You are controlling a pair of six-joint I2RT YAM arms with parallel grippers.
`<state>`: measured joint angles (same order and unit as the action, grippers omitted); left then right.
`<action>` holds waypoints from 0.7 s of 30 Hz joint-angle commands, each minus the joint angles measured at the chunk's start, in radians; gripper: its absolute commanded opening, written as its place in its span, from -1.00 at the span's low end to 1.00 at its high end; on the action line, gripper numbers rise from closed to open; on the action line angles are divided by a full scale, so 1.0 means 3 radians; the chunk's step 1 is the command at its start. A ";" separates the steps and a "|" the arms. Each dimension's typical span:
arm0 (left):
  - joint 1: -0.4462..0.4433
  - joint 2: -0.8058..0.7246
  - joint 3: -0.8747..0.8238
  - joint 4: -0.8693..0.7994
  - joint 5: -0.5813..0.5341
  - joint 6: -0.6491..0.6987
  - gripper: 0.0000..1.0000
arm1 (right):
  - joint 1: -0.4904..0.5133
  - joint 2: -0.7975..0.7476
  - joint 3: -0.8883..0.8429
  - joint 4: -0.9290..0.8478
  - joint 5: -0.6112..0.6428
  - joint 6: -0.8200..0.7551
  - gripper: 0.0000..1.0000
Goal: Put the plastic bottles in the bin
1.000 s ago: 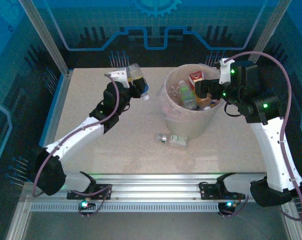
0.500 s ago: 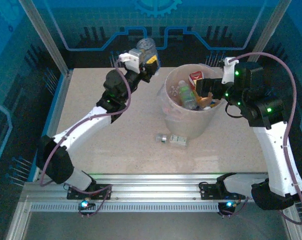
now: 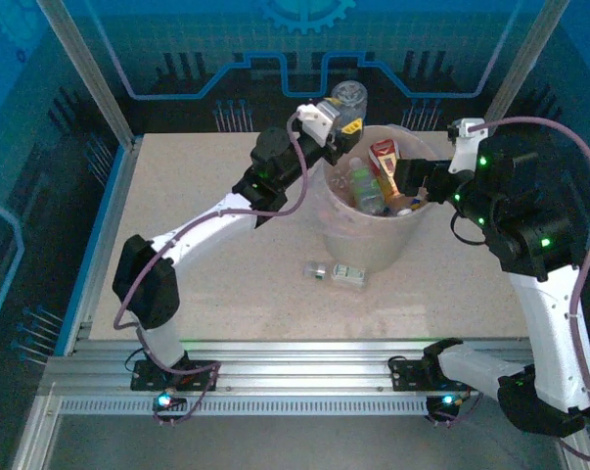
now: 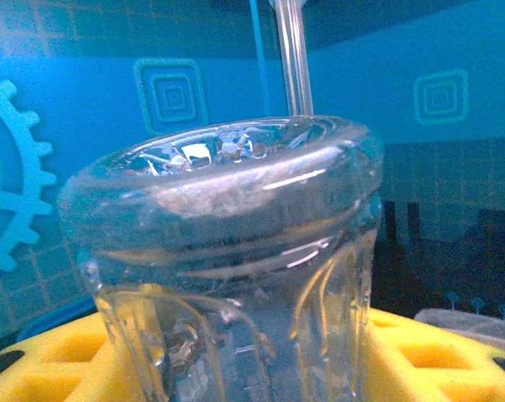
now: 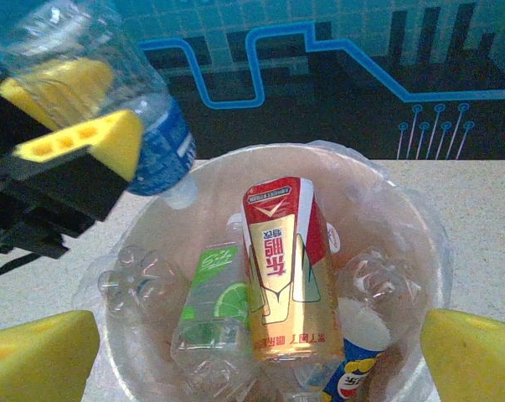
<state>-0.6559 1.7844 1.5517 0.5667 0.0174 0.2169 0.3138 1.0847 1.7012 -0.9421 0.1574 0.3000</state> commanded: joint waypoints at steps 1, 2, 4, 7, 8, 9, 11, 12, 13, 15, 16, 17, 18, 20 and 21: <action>-0.0032 0.0107 0.0177 -0.0083 0.0196 0.0029 -0.32 | 0.0012 -0.0051 -0.0047 0.0125 0.0071 0.0063 0.99; -0.0036 0.0132 0.0191 -0.0113 0.0207 0.0024 -0.31 | 0.0013 -0.0057 -0.0057 0.0123 0.0063 0.0063 0.99; -0.0043 0.0158 0.0197 -0.0153 0.0229 0.0020 -0.29 | 0.0012 -0.0052 -0.0061 0.0123 0.0060 0.0062 0.99; -0.0043 0.0168 0.0178 -0.0215 0.0254 0.0023 -0.21 | 0.0013 -0.0052 -0.0066 0.0123 0.0059 0.0063 0.99; -0.0043 0.0173 0.0167 -0.0229 0.0264 0.0022 -0.17 | 0.0013 -0.0051 -0.0071 0.0123 0.0059 0.0068 0.99; -0.0042 0.0170 0.0147 -0.0244 0.0273 0.0018 -0.12 | 0.0009 -0.0052 -0.0077 0.0124 0.0060 0.0069 0.99; -0.0040 0.0165 0.0121 -0.0266 0.0280 0.0018 0.06 | 0.0009 -0.0052 -0.0082 0.0128 0.0058 0.0067 0.99; -0.0042 0.0156 0.0106 -0.0271 0.0280 0.0015 0.20 | 0.0012 -0.0049 -0.0084 0.0128 0.0058 0.0069 0.99; -0.0043 0.0149 0.0100 -0.0277 0.0280 0.0022 0.28 | 0.0013 -0.0047 -0.0083 0.0128 0.0055 0.0071 0.99; -0.0040 0.0133 0.0086 -0.0288 0.0297 0.0016 0.36 | 0.0013 -0.0048 -0.0083 0.0130 0.0051 0.0074 0.99; -0.0043 0.0119 0.0080 -0.0289 0.0309 0.0016 0.42 | 0.0012 -0.0048 -0.0082 0.0128 0.0050 0.0071 0.99; -0.0043 0.0108 0.0069 -0.0288 0.0327 0.0011 0.51 | 0.0013 -0.0048 -0.0082 0.0128 0.0048 0.0072 0.99; -0.0042 0.0094 0.0059 -0.0279 0.0336 0.0008 0.57 | 0.0008 -0.0052 -0.0084 0.0126 0.0052 0.0074 0.99; -0.0039 0.0079 0.0044 -0.0276 0.0346 0.0002 0.61 | 0.0011 -0.0051 -0.0083 0.0127 0.0053 0.0071 0.99; -0.0042 0.0070 0.0032 -0.0271 0.0349 0.0002 0.63 | 0.0012 -0.0051 -0.0083 0.0123 0.0051 0.0082 0.99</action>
<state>-0.6632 1.8336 1.5692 0.4755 0.0959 0.2161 0.3138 1.0790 1.6814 -0.9318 0.1604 0.3115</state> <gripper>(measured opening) 0.808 0.996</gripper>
